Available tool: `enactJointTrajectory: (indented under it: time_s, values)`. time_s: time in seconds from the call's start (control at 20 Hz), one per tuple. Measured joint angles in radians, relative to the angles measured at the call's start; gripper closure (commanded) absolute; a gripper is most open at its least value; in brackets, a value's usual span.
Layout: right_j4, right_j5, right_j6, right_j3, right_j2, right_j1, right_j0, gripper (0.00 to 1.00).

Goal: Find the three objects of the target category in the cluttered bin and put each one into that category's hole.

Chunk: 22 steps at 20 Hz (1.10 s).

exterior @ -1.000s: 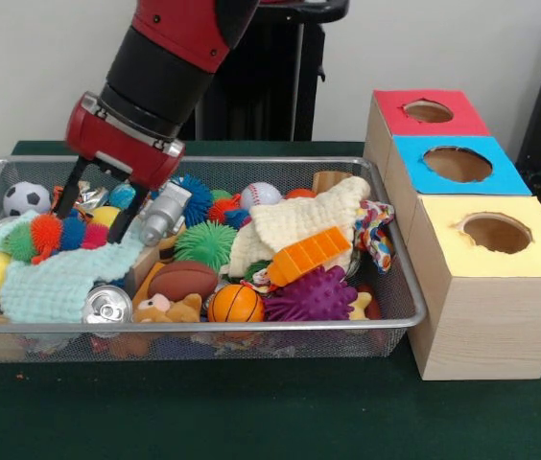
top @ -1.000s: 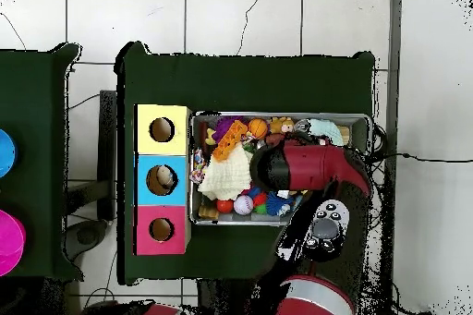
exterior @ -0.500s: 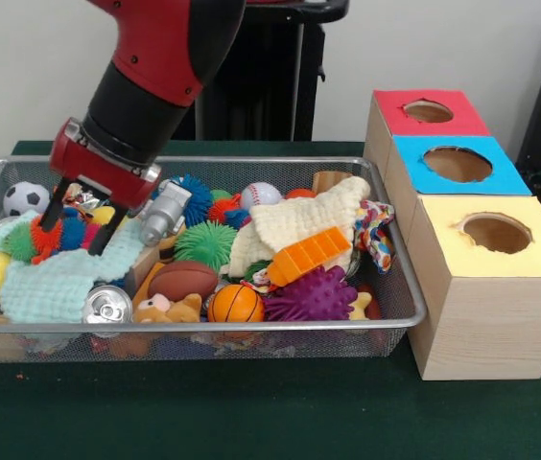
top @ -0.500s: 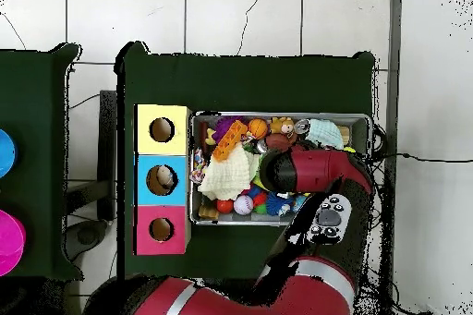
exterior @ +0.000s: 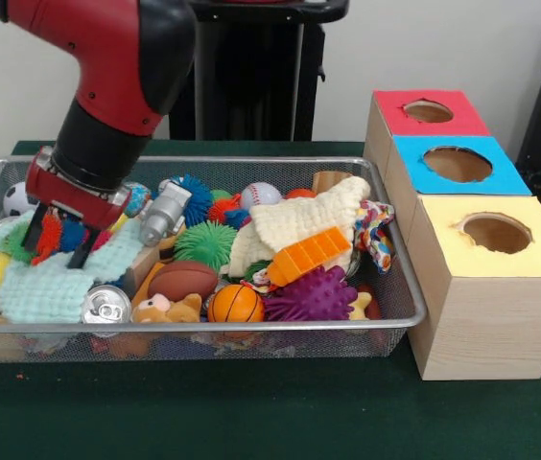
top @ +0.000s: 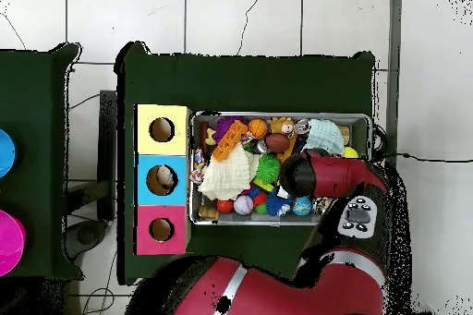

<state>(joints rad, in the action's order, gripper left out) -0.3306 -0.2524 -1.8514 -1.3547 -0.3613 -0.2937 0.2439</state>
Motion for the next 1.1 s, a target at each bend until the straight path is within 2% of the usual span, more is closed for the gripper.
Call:
enactJointTrajectory:
  time_s: [0.3, 0.55, 0.75, 0.8, 1.1]
  values:
    - [-0.035, 0.083, 0.0, 0.0, 0.063, 0.002, 0.069, 0.0]
    - [-0.057, 0.093, 0.0, -0.002, 0.175, -0.006, 0.165, 0.0]
    - [-0.076, 0.093, 0.0, -0.005, 0.292, -0.019, 0.272, 0.0]
    - [-0.087, 0.092, 0.0, -0.007, 0.357, -0.026, 0.33, 1.0]
    - [-0.105, 0.084, 0.0, -0.012, 0.419, -0.028, 0.377, 1.0]
